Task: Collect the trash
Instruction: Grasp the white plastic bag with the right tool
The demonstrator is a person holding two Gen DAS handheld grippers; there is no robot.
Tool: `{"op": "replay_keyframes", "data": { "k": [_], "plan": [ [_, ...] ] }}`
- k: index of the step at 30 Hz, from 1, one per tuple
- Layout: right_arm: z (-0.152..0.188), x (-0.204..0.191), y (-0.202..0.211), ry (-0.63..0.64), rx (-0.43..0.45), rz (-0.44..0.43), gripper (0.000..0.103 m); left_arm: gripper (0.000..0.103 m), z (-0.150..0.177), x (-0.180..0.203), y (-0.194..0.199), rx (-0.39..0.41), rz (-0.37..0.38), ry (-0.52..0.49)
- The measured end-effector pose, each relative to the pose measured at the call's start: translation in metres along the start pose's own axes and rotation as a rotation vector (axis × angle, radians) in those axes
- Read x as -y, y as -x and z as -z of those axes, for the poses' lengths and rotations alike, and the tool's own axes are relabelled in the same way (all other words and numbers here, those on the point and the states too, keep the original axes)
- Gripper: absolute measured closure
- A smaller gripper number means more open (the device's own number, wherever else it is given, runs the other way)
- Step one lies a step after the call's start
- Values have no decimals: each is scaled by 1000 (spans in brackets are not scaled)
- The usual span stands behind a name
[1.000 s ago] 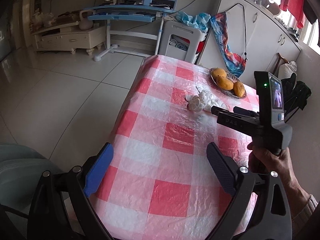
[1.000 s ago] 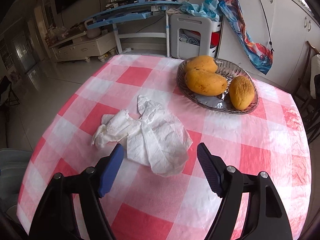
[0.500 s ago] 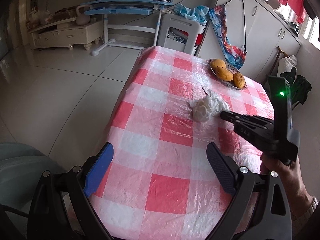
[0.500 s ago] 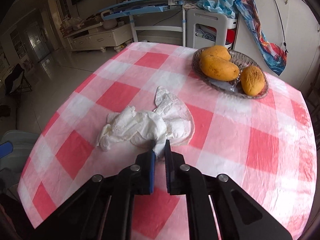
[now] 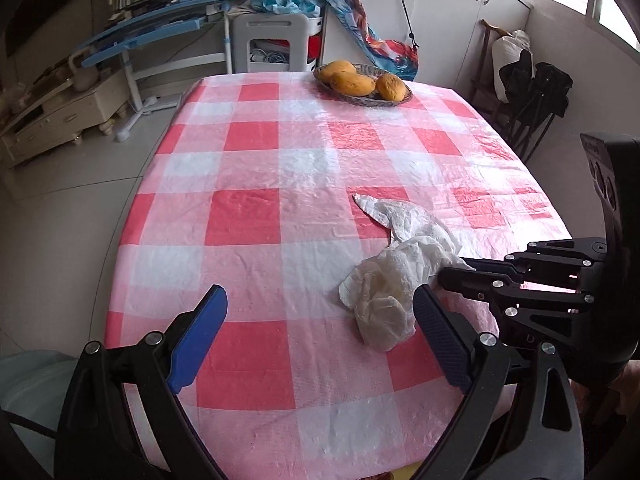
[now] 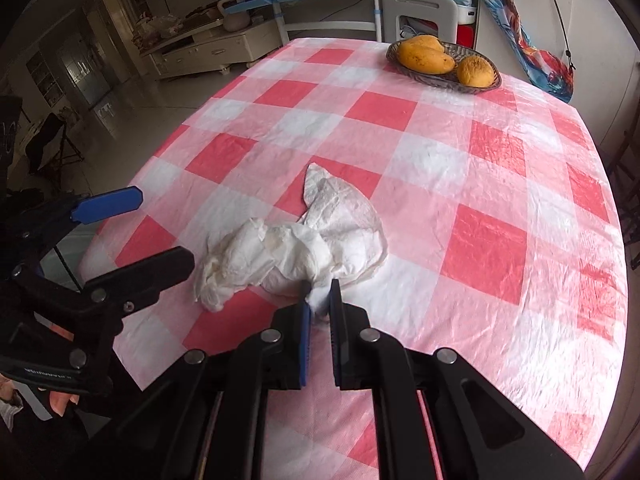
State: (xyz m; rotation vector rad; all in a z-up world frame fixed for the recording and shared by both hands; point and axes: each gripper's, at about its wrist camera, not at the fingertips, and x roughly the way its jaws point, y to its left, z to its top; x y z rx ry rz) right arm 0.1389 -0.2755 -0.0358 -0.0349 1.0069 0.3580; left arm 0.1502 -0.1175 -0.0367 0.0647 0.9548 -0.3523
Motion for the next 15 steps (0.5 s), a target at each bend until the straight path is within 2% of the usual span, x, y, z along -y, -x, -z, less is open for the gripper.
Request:
{"op": "replay_keyframes", "data": {
  "k": [4, 7, 8, 9, 10, 11, 13, 15],
  "plan": [
    [3, 3, 1, -19, 8, -18, 92, 12, 2, -2, 0, 9, 66, 36],
    [5, 2, 1, -8, 15, -6, 88, 13, 3, 5, -4, 8, 64, 9],
    [6, 0, 2, 2, 17, 5, 84, 13, 3, 7, -6, 4, 66, -1],
    [7, -1, 2, 15, 21, 24, 70, 13, 3, 10, -7, 1, 69, -12],
    [8, -2, 4, 29, 27, 44, 63, 15, 4, 13, -7, 2, 75, -24],
    [8, -3, 4, 38, 32, 75, 61, 18, 4, 15, -9, 0, 75, -33],
    [8, 1, 4, 32, 34, 72, 60, 24, 4, 17, -14, -19, 60, -48],
    [7, 4, 4, 27, 43, 76, 54, 39, 5, 15, -20, -47, 81, -38]
  ]
}}
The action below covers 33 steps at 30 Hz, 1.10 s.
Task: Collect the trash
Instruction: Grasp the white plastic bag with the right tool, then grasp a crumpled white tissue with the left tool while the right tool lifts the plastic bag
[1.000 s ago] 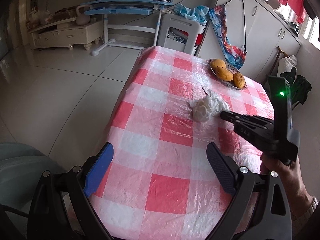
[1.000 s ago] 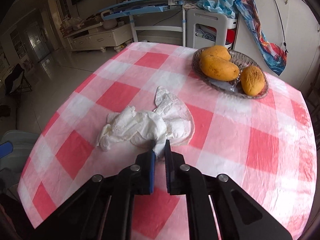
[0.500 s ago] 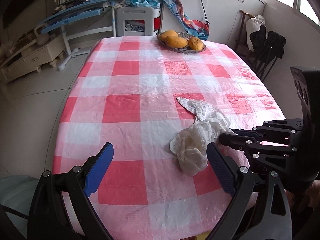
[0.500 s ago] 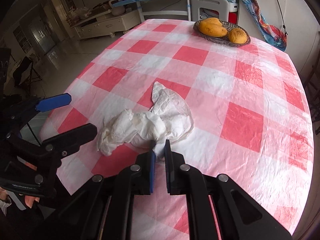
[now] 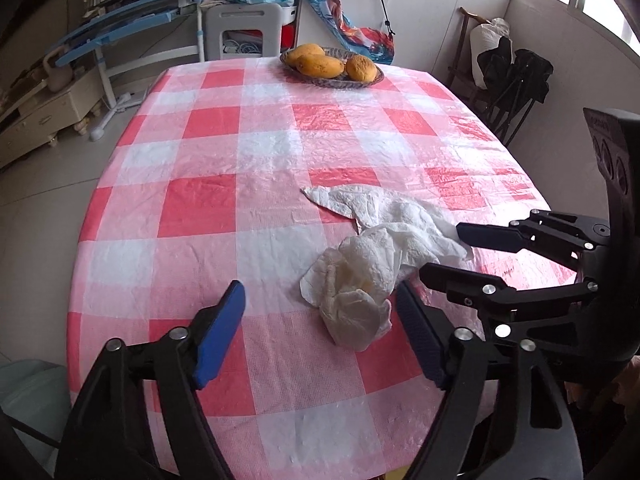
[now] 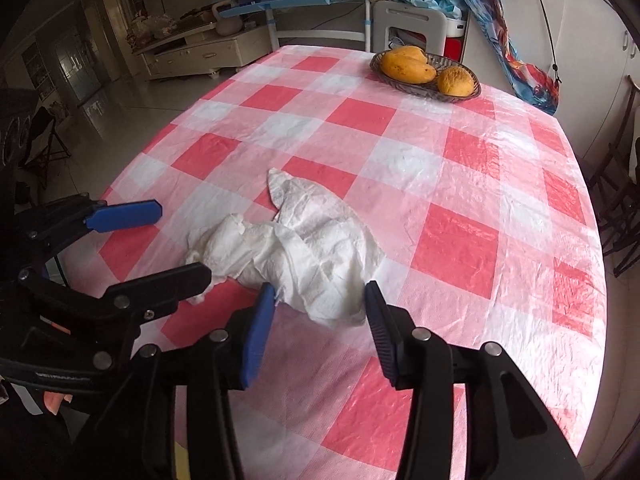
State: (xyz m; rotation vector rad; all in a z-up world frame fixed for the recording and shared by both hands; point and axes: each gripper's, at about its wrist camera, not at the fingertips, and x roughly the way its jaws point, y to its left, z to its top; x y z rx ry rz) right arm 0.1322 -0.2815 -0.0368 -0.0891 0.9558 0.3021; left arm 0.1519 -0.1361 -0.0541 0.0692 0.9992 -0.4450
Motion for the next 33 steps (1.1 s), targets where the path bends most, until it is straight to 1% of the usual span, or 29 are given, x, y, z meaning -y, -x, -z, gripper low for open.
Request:
{"op": "replay_keyframes", "data": {
  "k": [1, 2, 3, 4, 5, 6, 8, 10, 11, 12, 13, 14, 15, 18, 20, 21, 22, 23, 24, 26, 27, 29, 33],
  "plan": [
    [-1, 0, 0, 2, 4, 0, 53, 42, 0, -2, -2, -9, 16, 9],
    [-1, 0, -1, 4, 9, -2, 53, 46, 1, -2, -2, -1, 15, 9],
    [-2, 0, -1, 6, 13, -2, 51, 53, 1, -2, -3, -4, 22, 4],
    [-3, -1, -2, 7, 18, -4, 50, 57, 1, -2, -2, -3, 25, 1],
    [-5, -1, -2, 7, 26, -13, 48, 69, 1, -3, -3, -9, 34, 2],
    [-6, -1, -2, 6, 33, -24, 47, 78, 1, -4, -2, -10, 45, 5],
    [-8, -4, -4, 9, 45, -46, 47, 81, -1, -8, 1, -7, 76, 29],
    [-10, -7, -10, 22, 33, -53, 48, 82, -2, -11, 6, 5, 91, 42],
    [-10, -9, -13, 29, 21, -47, 54, 82, -3, -12, 8, 13, 93, 47],
    [-10, -11, -12, 42, 28, -29, 61, 82, -4, -13, 11, 19, 92, 51],
    [-10, -11, -11, 50, 28, -13, 66, 83, -5, -16, 13, 24, 89, 58],
    [-10, -10, -11, 46, 26, -10, 79, 83, -5, -18, 14, 27, 81, 67],
    [-11, -6, -10, 29, 24, -5, 85, 83, -6, -22, 15, 29, 67, 78],
    [-10, 10, -7, -30, 26, 30, 85, 83, -7, -35, 12, 14, 21, 123],
    [-10, 17, -5, -57, 22, 29, 85, 83, -6, -42, 5, -17, -10, 151],
    [-10, 18, -4, -63, 23, 23, 85, 80, -5, -45, 2, -26, -4, 163],
    [-10, 19, -4, -67, 21, 20, 83, 79, -5, -44, 1, -28, -6, 166],
    [-10, 19, -3, -71, 25, 26, 76, 77, -5, -43, 1, -23, -17, 160],
    [-10, 19, -1, -75, 36, 26, 62, 73, -5, -42, 1, -22, -29, 150],
    [-12, 18, 2, -81, 58, 14, 48, 67, -5, -39, 0, -21, -44, 135],
    [-12, 18, 2, -80, 65, 13, 46, 65, -5, -37, 1, -20, -47, 132],
    [-13, 16, 1, -76, 65, 10, 45, 63, -4, -35, 1, -17, -53, 123],
    [-14, 15, -3, -86, 69, -8, 41, 61, -4, -32, 1, -12, -65, 106]
  ]
}}
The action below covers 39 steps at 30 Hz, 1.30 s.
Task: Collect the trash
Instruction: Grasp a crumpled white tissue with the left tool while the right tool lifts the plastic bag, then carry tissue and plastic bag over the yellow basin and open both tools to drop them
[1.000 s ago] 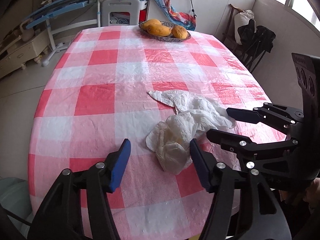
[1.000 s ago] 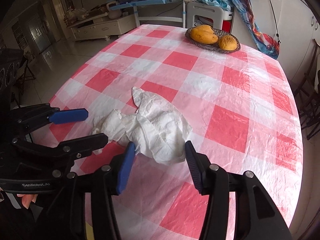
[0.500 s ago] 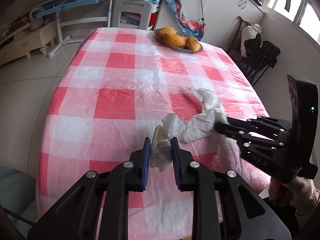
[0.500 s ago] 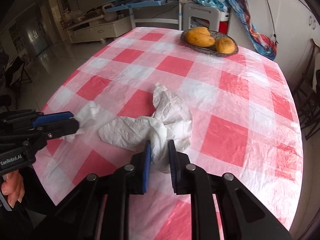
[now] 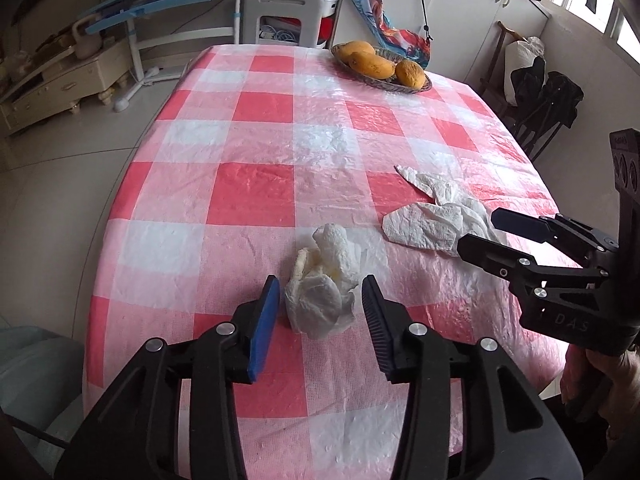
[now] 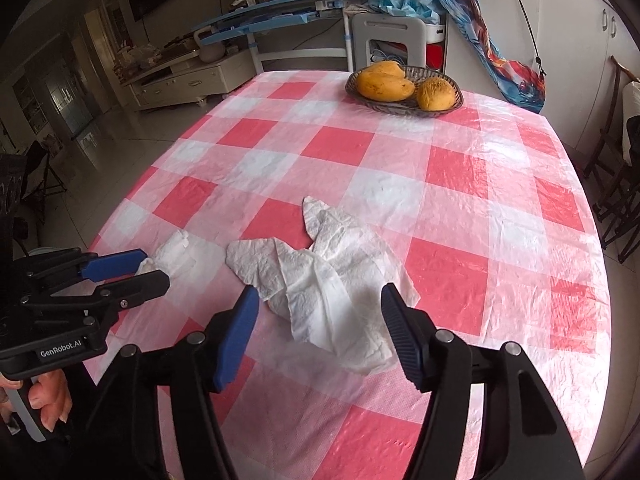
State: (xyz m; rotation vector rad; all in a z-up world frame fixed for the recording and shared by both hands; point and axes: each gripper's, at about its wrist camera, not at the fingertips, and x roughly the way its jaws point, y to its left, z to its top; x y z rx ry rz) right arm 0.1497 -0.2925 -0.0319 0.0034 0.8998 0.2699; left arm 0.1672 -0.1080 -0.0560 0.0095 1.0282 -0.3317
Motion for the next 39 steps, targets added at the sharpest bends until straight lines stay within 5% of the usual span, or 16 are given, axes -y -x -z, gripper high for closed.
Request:
{"op": "replay_keyframes", "data": {
  "k": [13, 16, 22, 24, 39],
  "plan": [
    [0, -2, -8, -2, -13, 7, 41, 59, 2, 6, 0, 7, -29, -39],
    [1, -4, -9, 16, -13, 21, 47, 59, 3, 7, 0, 10, -36, -47],
    [2, -8, -9, 50, -12, 20, 77, 60, 4, 11, 0, 18, -51, -76],
    [2, -9, -9, 54, -10, 14, 82, 78, 4, 11, 0, 17, -44, -80],
    [-4, -2, 31, -53, 115, -13, 86, 80, 0, 10, 51, 205, -3, 7]
  ]
}}
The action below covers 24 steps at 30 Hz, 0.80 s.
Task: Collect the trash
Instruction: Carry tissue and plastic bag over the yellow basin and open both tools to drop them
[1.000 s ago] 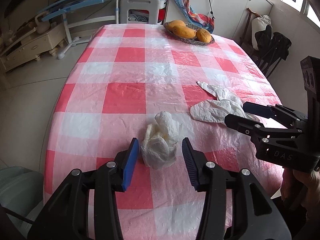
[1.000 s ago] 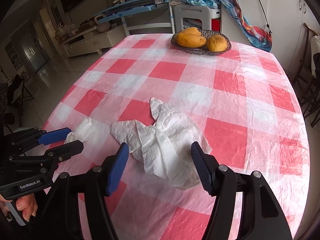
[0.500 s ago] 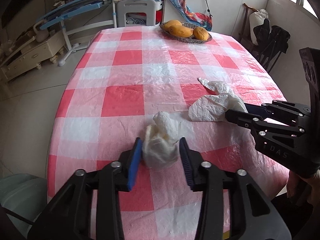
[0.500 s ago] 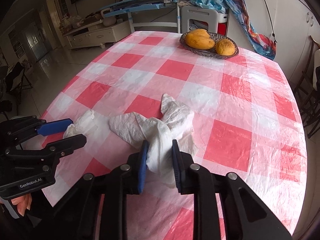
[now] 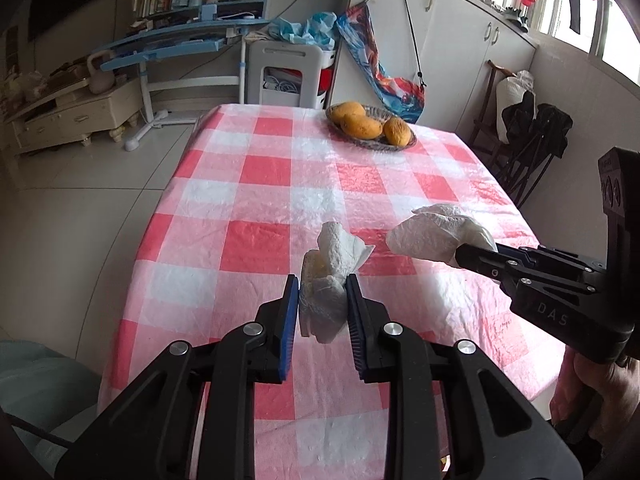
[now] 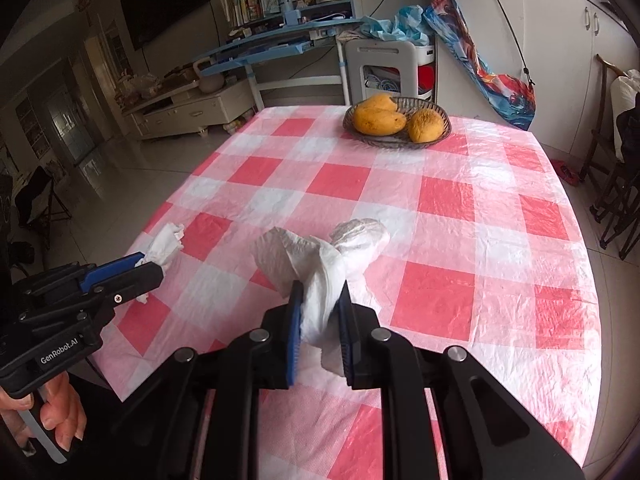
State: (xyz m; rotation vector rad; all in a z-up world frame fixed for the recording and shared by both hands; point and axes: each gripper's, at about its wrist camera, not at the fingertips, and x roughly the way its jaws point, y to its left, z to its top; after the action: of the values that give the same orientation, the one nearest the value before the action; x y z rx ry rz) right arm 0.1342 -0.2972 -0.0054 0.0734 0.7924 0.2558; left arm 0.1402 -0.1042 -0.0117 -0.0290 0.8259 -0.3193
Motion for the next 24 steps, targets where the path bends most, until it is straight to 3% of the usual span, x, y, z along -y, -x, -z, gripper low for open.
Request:
{"op": "replay_keyframes", "data": {
  "k": [6, 13, 24],
  "plan": [
    [1, -3, 36, -42, 118, -8, 86, 80, 1, 13, 34, 95, 32, -3],
    [29, -21, 81, -30, 239, 13, 86, 80, 11, 29, 68, 157, 40, -56],
    [69, -16, 127, -80, 317, 58, 86, 80, 41, 29, 113, 214, 52, -39]
  ]
}}
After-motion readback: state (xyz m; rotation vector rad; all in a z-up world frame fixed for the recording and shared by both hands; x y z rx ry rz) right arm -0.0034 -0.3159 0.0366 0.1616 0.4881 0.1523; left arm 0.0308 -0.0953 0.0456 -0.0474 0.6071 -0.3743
